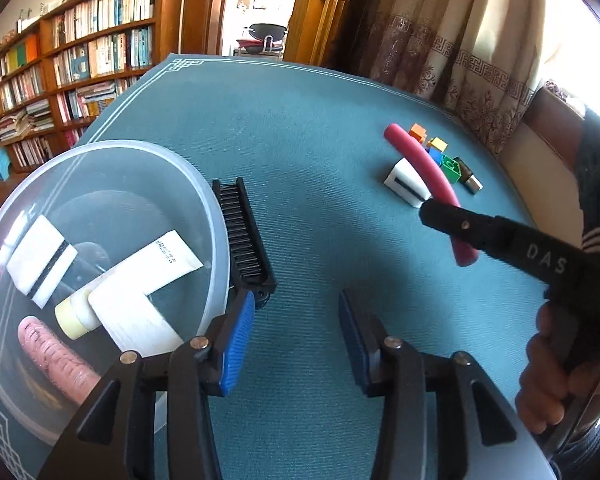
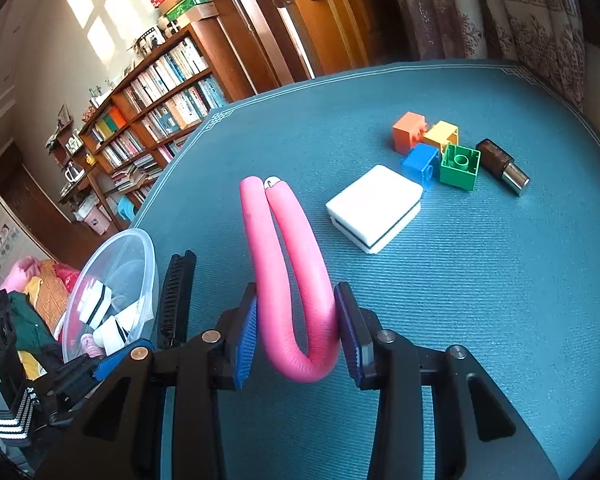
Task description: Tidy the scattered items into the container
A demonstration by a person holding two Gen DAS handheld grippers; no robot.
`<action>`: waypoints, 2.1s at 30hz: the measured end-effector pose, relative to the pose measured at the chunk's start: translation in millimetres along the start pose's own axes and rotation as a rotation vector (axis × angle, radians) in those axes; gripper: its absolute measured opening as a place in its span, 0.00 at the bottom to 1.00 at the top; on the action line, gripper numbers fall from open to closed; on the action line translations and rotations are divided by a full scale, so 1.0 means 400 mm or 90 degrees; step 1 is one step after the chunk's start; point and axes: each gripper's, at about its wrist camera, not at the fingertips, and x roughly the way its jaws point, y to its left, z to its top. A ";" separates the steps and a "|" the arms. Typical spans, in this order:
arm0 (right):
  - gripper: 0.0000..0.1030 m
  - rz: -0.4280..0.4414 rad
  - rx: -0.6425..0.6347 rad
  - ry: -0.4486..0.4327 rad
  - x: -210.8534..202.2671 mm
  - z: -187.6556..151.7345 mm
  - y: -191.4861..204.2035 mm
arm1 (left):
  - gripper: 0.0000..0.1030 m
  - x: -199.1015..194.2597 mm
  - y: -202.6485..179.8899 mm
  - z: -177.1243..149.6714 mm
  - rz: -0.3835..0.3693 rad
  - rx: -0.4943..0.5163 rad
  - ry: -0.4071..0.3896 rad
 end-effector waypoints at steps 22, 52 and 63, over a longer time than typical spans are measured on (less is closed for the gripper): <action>0.40 0.009 0.041 -0.015 -0.016 0.000 -0.051 | 0.70 0.045 -0.017 0.039 0.040 0.025 0.010; 0.40 0.013 0.094 -0.047 -0.051 0.008 -0.144 | 0.81 0.121 -0.118 0.084 -0.157 0.055 0.110; 0.40 0.015 0.097 -0.045 -0.050 0.007 -0.151 | 0.82 0.083 -0.125 0.130 0.033 0.128 0.004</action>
